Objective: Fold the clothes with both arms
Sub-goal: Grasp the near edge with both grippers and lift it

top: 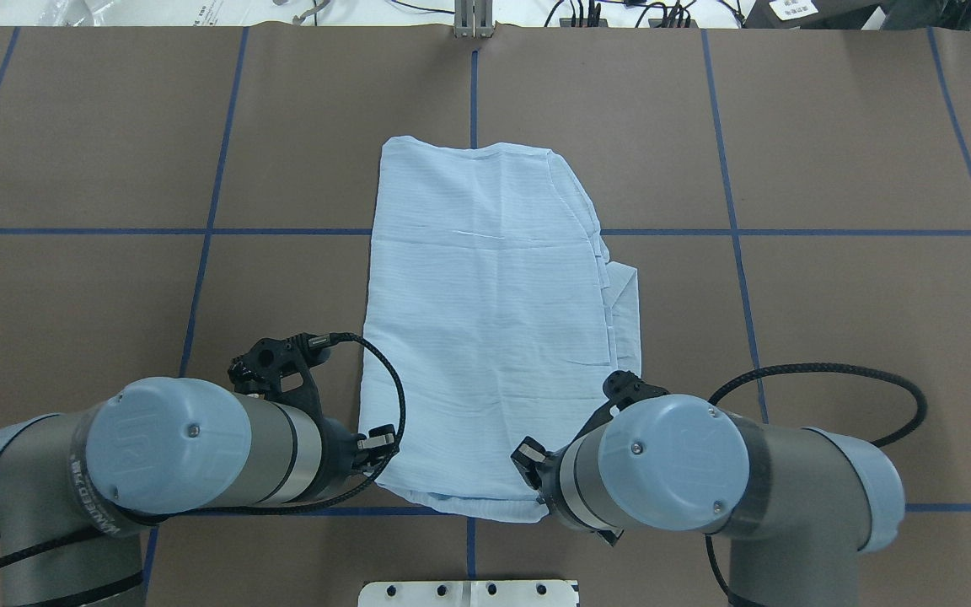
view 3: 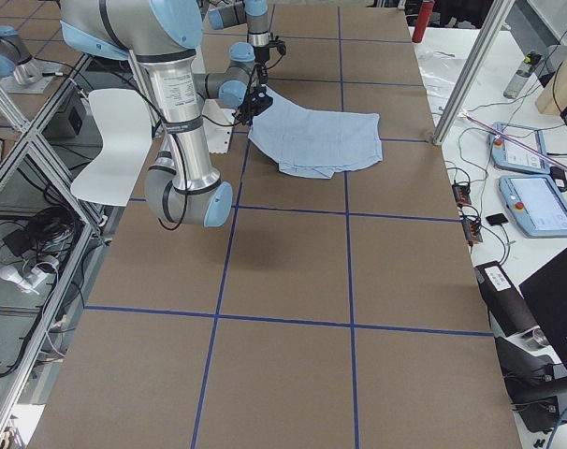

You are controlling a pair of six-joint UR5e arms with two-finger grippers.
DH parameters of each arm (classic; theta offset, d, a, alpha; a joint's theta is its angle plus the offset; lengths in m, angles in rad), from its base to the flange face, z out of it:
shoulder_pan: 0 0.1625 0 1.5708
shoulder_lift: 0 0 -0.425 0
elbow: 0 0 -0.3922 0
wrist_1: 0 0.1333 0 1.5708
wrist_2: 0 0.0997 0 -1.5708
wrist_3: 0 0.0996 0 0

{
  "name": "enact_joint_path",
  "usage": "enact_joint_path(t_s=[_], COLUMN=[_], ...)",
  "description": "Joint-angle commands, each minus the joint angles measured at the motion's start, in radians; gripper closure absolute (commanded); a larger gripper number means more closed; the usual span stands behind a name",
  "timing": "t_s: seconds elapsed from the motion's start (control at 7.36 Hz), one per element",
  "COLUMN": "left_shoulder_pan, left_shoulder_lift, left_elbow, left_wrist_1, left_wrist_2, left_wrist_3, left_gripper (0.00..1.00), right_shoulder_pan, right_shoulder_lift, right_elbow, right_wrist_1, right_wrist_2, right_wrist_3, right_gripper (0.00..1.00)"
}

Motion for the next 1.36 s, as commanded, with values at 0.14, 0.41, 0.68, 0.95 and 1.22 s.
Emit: enact_joint_path(t_s=[0.14,0.41,0.68,0.95,1.22], left_shoulder_pan=[0.047,0.060,0.052,-0.012,-0.038], left_shoulder_lift=[-0.003,-0.010,-0.051,-0.068,-0.065], left_elbow=[-0.135,-0.227,-0.243,-0.196,-0.157], left_wrist_1=[0.210,0.344,0.350,0.280,0.251], left_wrist_2=[-0.090,-0.158,-0.167,-0.163,-0.166], left_wrist_3=[0.000,0.000,0.001,0.050,0.070], left_gripper=[1.00,1.00,1.00,1.00,1.00], right_shoulder_pan=[-0.009,0.050,0.094,0.161,0.166], right_shoulder_lift=[-0.001,-0.001,0.006,0.032,0.060], right_elbow=[0.120,0.152,0.131,0.091,0.043], right_wrist_1=[-0.070,-0.070,-0.070,-0.069,-0.067], right_wrist_2=[0.102,0.255,0.262,0.253,0.254], right_wrist_3=[0.000,0.000,-0.005,-0.116,-0.126], right_gripper=[1.00,1.00,1.00,1.00,1.00])
